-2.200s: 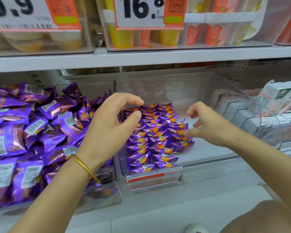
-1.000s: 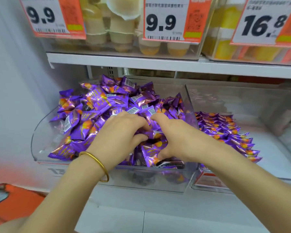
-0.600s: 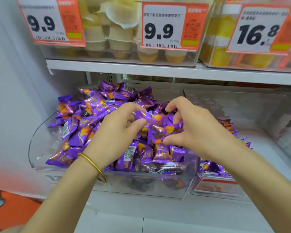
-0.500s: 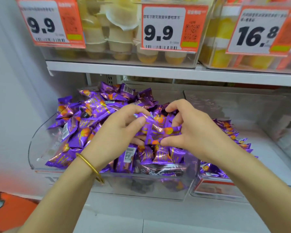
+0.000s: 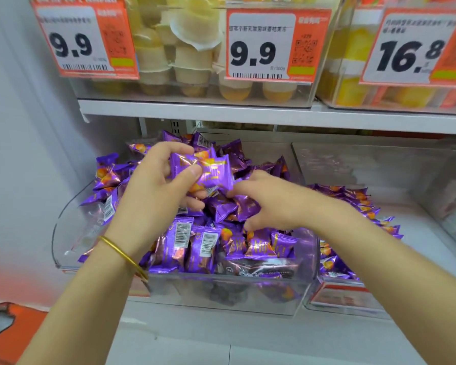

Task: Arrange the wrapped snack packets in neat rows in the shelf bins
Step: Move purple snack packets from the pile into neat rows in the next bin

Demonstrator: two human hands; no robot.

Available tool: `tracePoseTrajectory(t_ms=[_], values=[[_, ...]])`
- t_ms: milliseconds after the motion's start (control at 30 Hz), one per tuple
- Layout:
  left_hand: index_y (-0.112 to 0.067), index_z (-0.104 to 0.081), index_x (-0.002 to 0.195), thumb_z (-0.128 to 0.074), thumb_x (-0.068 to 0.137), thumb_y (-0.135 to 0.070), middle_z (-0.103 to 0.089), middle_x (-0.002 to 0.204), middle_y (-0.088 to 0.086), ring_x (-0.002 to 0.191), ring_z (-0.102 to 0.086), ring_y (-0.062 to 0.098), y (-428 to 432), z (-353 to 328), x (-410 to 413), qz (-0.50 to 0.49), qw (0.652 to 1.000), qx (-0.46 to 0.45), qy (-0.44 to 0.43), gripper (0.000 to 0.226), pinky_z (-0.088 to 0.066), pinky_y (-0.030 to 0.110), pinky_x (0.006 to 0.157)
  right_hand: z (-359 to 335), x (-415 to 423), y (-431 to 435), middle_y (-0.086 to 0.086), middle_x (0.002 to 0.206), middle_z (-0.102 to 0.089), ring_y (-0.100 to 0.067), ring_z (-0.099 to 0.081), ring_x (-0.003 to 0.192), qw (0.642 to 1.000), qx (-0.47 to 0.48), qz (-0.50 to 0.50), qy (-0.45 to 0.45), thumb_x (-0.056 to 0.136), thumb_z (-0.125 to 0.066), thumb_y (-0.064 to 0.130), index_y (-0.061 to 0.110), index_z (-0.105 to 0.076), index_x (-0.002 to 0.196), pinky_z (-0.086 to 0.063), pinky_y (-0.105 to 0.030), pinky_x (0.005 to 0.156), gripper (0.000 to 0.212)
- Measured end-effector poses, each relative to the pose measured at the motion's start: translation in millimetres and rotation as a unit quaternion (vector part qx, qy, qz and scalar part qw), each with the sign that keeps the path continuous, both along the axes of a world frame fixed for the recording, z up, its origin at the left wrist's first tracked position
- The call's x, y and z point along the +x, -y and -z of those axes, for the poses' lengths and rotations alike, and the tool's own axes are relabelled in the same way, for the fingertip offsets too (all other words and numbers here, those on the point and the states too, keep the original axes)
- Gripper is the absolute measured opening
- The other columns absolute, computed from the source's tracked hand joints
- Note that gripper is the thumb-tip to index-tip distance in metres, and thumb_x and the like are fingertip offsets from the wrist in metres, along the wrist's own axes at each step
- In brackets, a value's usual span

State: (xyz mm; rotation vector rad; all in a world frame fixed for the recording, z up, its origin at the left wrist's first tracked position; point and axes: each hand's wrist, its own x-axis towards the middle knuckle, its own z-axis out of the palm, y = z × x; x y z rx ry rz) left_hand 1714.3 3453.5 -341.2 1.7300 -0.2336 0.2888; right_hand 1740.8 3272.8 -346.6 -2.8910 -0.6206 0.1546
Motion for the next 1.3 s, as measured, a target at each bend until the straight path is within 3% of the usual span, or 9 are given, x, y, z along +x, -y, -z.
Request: tracePoseTrajectory(t_ms=[233,367,500,667,767,933,1067,1167,1300], values=[[-0.020,-0.054,0.107,-0.054,0.092,-0.010,-0.060,0.106,0.023,0.068,-0.070,0.021,1.2,1.4,-1.7,0.008,1.000,0.018,-0.021,0.017,-0.060,0.037,0.064,6.5,-0.1,-9.1,-0.011,0.106,-0.045,-0.034,-0.052,0.095,0.995,-0.007,0.058,0.085,0.078,-0.070,0.018,0.017,-0.036,0.121,-0.048,-0.043,0.079,0.055],[-0.024,-0.055,0.099,-0.054,0.092,-0.009,-0.054,0.106,0.031,0.072,-0.070,0.022,1.3,1.0,-0.8,0.002,1.000,0.010,-0.009,0.017,-0.060,0.039,0.070,-15.2,-18.8,9.2,-0.007,0.080,-0.058,-0.029,-0.055,0.075,0.962,0.184,0.105,0.175,0.085,-0.052,0.012,0.014,-0.039,0.105,-0.043,-0.036,0.066,0.024],[-0.019,-0.055,0.100,-0.053,0.092,-0.006,-0.050,0.088,0.017,0.059,-0.065,0.009,8.3,-0.3,-1.3,0.001,1.000,-0.016,-0.004,0.016,-0.060,0.035,0.068,-33.4,-50.9,29.8,-0.001,0.065,-0.065,-0.010,-0.051,0.048,0.904,0.417,0.090,0.031,0.085,-0.059,0.011,0.019,-0.055,0.092,-0.040,-0.022,0.049,0.012],[-0.013,-0.057,0.103,-0.050,0.093,-0.006,-0.065,0.102,0.023,0.076,-0.068,0.016,32.3,-3.3,-12.4,0.113,0.985,-0.104,-0.080,0.014,-0.057,0.027,0.065,-26.3,-61.8,34.3,0.009,0.105,-0.061,0.004,-0.059,0.077,0.903,0.430,0.018,0.009,0.075,-0.072,0.013,0.032,-0.065,0.081,-0.043,-0.007,0.072,0.021],[-0.009,-0.057,0.105,-0.052,0.085,-0.025,-0.067,0.104,0.017,0.085,-0.067,0.022,45.7,-4.9,-17.9,0.192,0.962,-0.163,-0.105,0.026,-0.058,0.032,0.069,-22.9,-61.0,45.9,0.011,0.114,-0.060,-0.004,-0.064,0.090,0.883,0.466,0.050,0.011,0.072,-0.074,0.011,0.029,-0.064,0.077,-0.051,-0.026,0.085,0.021],[-0.014,-0.054,0.111,-0.065,0.078,-0.011,-0.068,0.099,0.004,0.077,-0.069,0.008,74.1,-1.9,-23.3,0.199,0.978,-0.035,-0.046,0.034,-0.052,0.015,0.064,-18.8,-69.3,69.7,0.001,0.114,-0.063,-0.018,-0.070,0.086,0.855,0.514,0.063,0.003,0.071,-0.076,0.005,0.024,-0.052,0.089,-0.057,-0.037,0.077,0.036],[-0.014,-0.054,0.111,-0.065,0.078,-0.012,-0.067,0.099,0.002,0.081,-0.069,0.009,104.7,1.1,-23.3,0.234,0.971,-0.048,-0.029,0.035,-0.053,0.019,0.068,-18.1,-78.5,99.7,0.011,0.131,-0.051,-0.013,-0.067,0.096,0.862,0.503,0.052,-0.036,0.059,-0.084,0.022,0.047,-0.041,0.125,-0.056,-0.031,0.080,0.083],[-0.021,-0.051,0.111,-0.074,0.072,-0.030,-0.068,0.101,-0.003,0.087,-0.068,0.010,131.5,6.4,-21.6,0.243,0.970,-0.007,-0.012,0.046,-0.054,0.023,0.075,-15.9,-83.3,118.8,0.002,0.112,-0.065,-0.017,-0.068,0.088,0.850,0.521,0.067,-0.037,0.058,-0.080,0.012,0.032,-0.054,0.121,-0.058,-0.034,0.073,0.071],[-0.032,-0.052,0.113,-0.058,0.071,-0.059,-0.059,0.108,-0.021,0.105,-0.055,0.006,161.0,18.9,-14.4,0.183,0.952,0.212,0.121,0.051,-0.043,0.021,0.093,-8.6,-88.9,158.9,-0.002,0.096,-0.070,-0.016,-0.067,0.081,0.845,0.520,0.118,-0.037,0.054,-0.080,0.000,0.021,-0.062,0.107,-0.058,-0.029,0.074,0.060]])
